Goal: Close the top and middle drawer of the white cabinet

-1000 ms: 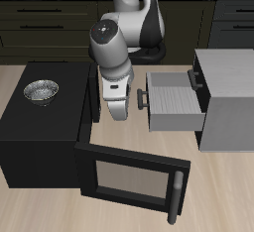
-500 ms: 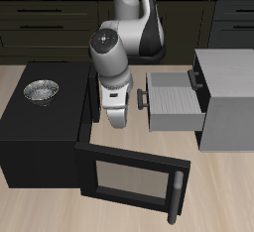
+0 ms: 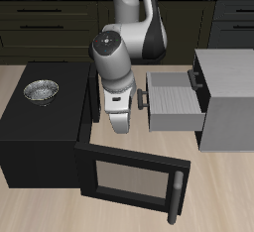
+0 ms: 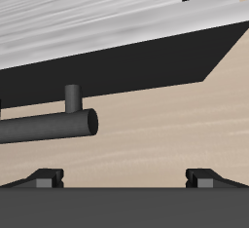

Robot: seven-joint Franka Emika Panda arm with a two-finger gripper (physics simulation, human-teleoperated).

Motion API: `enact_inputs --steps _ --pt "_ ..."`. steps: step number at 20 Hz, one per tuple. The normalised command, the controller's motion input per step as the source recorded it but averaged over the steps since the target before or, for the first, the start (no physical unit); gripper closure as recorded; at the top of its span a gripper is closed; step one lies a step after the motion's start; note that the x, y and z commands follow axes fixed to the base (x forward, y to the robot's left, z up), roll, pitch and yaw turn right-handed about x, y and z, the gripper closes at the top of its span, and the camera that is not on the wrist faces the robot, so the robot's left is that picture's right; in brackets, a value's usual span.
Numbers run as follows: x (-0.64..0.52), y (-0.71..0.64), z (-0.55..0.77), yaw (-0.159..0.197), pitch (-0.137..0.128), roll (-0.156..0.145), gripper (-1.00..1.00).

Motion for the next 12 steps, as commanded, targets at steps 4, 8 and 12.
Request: enact_inputs --steps 4,8,12 --pt "0.13 0.13 -0.01 -0.004 -0.023 0.015 -1.0" --pt "0.16 0.17 -0.04 -0.002 -0.007 0.018 -1.0" --pt "0.1 0.21 0.01 -0.002 -0.025 0.034 -1.0"
